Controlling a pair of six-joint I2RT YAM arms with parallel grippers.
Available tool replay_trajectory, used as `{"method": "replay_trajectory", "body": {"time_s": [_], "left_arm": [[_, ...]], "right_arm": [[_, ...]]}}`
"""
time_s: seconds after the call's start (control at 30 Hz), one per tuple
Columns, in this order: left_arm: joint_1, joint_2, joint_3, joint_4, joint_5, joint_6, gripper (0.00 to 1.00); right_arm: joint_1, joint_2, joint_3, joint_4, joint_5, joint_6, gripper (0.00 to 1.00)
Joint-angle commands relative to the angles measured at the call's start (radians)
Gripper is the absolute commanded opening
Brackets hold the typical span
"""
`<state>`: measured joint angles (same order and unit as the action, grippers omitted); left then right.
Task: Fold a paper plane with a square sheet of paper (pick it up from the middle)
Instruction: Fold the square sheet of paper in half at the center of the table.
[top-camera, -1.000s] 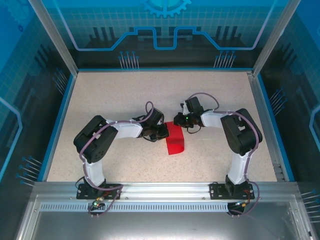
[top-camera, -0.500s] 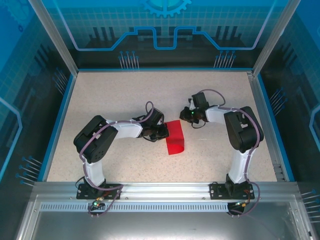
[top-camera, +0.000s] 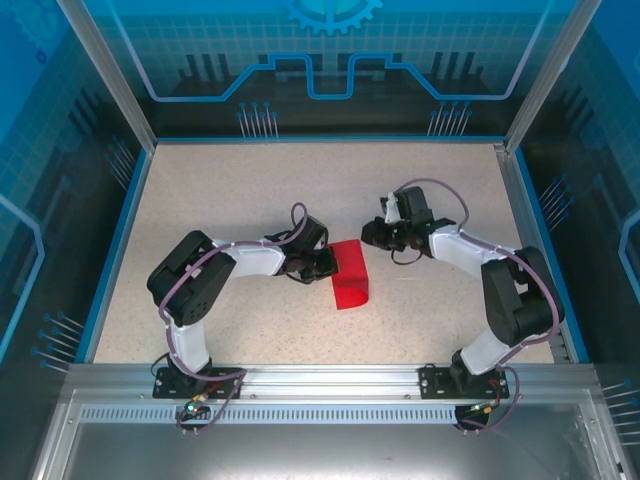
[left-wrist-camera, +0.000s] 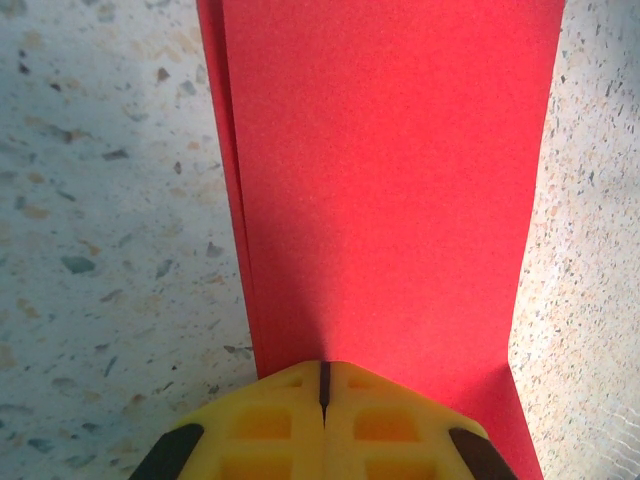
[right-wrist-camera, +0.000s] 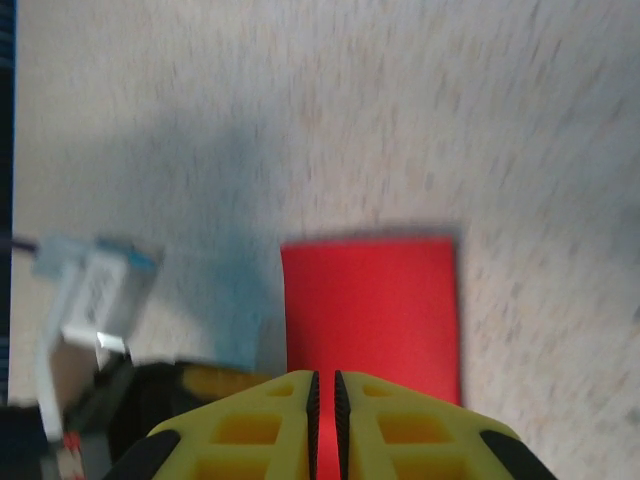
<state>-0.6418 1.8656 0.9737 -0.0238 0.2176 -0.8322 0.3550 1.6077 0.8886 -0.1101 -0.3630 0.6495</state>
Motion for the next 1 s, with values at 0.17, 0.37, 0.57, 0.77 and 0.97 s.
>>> {"method": "replay_trajectory", "body": {"time_s": [0.17,0.37,0.57,0.77,0.97], "left_arm": [[-0.010,0.057,-0.049,-0.175,-0.046,0.022,0.01],[-0.015,0.059,-0.044,-0.175,-0.048,0.021,0.01],[-0.016,0.061,-0.041,-0.176,-0.048,0.018,0.01],[-0.018,0.060,-0.043,-0.173,-0.050,0.018,0.00],[-0.018,0.060,-0.044,-0.173,-0.049,0.018,0.00]], "right_arm": [[0.029,-0.033,-0.183,-0.029,-0.162,0.010,0.14],[0.029,-0.024,-0.225,-0.019,-0.162,0.005,0.14],[0.030,-0.009,-0.230,-0.045,-0.152,-0.010,0.15],[0.030,-0.020,-0.239,-0.029,-0.165,-0.008,0.15],[0.017,-0.077,-0.274,0.060,-0.170,0.032,0.17]]}}
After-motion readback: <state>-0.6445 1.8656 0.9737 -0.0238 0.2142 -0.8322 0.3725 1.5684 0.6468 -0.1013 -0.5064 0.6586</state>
